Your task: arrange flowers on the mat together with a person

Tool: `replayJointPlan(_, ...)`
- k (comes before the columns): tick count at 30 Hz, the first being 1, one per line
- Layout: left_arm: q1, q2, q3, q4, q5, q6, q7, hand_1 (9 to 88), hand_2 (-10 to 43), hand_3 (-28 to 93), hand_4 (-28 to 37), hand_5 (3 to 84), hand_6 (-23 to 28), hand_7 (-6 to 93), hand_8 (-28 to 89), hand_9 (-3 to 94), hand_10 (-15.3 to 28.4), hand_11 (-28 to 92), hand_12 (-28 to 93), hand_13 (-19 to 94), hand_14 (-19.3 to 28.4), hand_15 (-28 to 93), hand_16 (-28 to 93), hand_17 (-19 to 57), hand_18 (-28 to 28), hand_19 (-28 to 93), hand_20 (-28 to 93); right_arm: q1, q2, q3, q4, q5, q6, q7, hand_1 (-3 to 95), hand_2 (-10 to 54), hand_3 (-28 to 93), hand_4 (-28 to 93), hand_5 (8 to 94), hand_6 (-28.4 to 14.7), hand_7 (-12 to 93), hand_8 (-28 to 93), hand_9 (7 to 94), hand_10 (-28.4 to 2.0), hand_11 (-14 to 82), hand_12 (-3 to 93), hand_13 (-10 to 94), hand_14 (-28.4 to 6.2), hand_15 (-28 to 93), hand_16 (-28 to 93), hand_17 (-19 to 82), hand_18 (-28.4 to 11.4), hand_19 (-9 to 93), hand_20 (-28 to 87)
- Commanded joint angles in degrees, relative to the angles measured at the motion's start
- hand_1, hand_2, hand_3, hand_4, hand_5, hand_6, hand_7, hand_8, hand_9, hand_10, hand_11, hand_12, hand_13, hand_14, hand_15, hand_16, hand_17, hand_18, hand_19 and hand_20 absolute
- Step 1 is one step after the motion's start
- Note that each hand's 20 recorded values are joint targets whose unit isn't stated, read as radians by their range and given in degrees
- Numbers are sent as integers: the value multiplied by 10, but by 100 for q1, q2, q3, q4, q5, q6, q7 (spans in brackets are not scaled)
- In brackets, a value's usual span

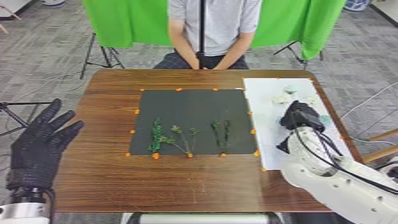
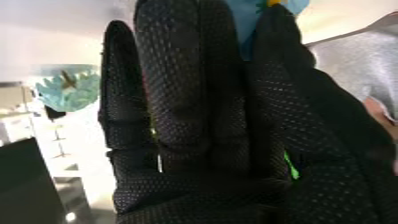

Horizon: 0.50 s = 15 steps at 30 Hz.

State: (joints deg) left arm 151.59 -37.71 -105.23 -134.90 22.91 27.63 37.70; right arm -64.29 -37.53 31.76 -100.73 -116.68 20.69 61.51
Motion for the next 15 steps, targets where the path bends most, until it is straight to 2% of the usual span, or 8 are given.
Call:
replayJointPlan(1,31,-84,-4,-7,72,20,-146,194,69,765,-261,307,45,102,-83,289,143,173,128,200,212,428,-39,-95,194,359,140,-14,-36,-61,23,-196,243,107,606,-95,595,-283,843,39,189,-4,924,-66,80,322,860,-37,404,257,432,-183,740,-9)
replayJointPlan(4,108,-67,-98,-59,141,-26,-134,194,69,766,-261,308,46,102,-84,290,143,173,127,200,211,428,-38,-95,193,359,140,-111,-11,63,-182,-388,480,67,606,-95,596,-283,847,42,190,-2,929,-62,79,323,865,-36,401,257,433,-175,741,-12)
replayJointPlan(6,124,-116,-181,-100,222,-73,-196,195,69,765,-261,308,46,102,-83,290,143,173,128,200,212,428,-38,-95,193,359,140,-77,12,52,-414,-569,642,3,603,-95,600,-283,849,43,188,-2,933,-60,82,321,868,-33,398,262,434,-172,744,-15)
replayJointPlan(7,92,-197,-229,-126,301,-106,-301,195,69,765,-261,308,46,102,-84,290,143,174,128,200,212,429,-38,-94,193,359,140,20,17,-25,-530,-624,730,-53,602,-95,601,-283,850,44,188,-1,933,-59,82,322,870,-32,398,263,435,-169,745,-16)
replayJointPlan(8,117,-196,-271,-158,312,-96,-299,195,69,765,-260,308,46,102,-84,290,143,174,128,200,212,429,-38,-94,193,359,140,151,6,-133,-646,-672,793,-118,599,-95,604,-283,850,44,188,-1,934,-58,83,325,871,-32,398,264,435,-167,747,-17)
replayJointPlan(11,60,-337,-378,-232,519,-174,-480,196,69,764,-261,308,46,101,-84,289,143,173,128,200,212,429,-39,-94,194,361,141,615,-158,-483,-934,-653,875,-466,595,-95,611,-283,851,45,188,1,936,-58,83,328,872,-32,398,265,434,-165,749,-20)
replayJointPlan(12,-1,-440,-408,-270,627,-209,-626,196,69,764,-261,308,46,101,-84,289,143,173,128,200,212,428,-39,-94,195,364,143,769,-268,-589,-1004,-566,822,-681,595,-95,612,-283,851,45,188,1,936,-58,85,329,872,-32,399,266,434,-163,750,-20)
replayJointPlan(15,-166,-486,-437,-314,798,-283,-755,197,69,761,-262,307,46,101,-83,289,143,173,127,200,212,430,-39,-94,196,370,146,1507,-679,-1302,-1049,-378,891,-1084,592,-95,618,-283,850,45,188,3,936,-57,84,331,869,-31,401,270,429,-160,752,-22)
